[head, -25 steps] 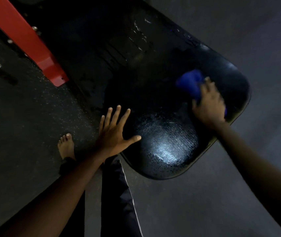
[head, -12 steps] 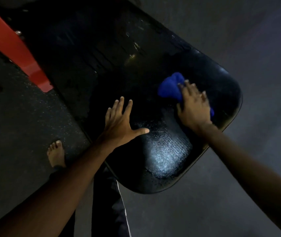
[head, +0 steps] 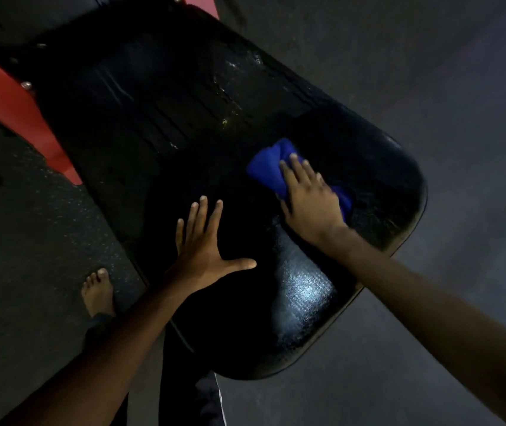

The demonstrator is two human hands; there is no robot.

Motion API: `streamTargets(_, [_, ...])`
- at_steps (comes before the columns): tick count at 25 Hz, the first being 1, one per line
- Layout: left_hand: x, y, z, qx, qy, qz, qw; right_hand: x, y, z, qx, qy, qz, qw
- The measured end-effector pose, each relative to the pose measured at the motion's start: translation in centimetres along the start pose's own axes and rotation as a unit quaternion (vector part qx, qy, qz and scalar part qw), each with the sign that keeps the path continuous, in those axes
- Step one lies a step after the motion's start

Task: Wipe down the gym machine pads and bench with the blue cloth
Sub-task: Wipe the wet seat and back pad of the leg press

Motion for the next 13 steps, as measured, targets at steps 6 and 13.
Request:
streamTargets(6, [0.2,-0.1,0.1,0.000,-0.023,0.008,1.000,-12.5,2.9,-4.0,-0.055,-0.007,0.127,0.990])
streamTargets(13, [0.1,-0.1,-0.4,-0.017,-0.021,-0.010,1.000,-2.3,5.6,-1.9,-0.038,0.038,0.124,0.991])
Point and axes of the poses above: each hand's wrist, its own y-axis towards the middle knuckle, its own z-axis out of the palm, x = y × z, the point moved 8 cm from there along y, towards the middle knuckle, and after that the axes turned 14 degrees about -z, right-handed, at the moved point
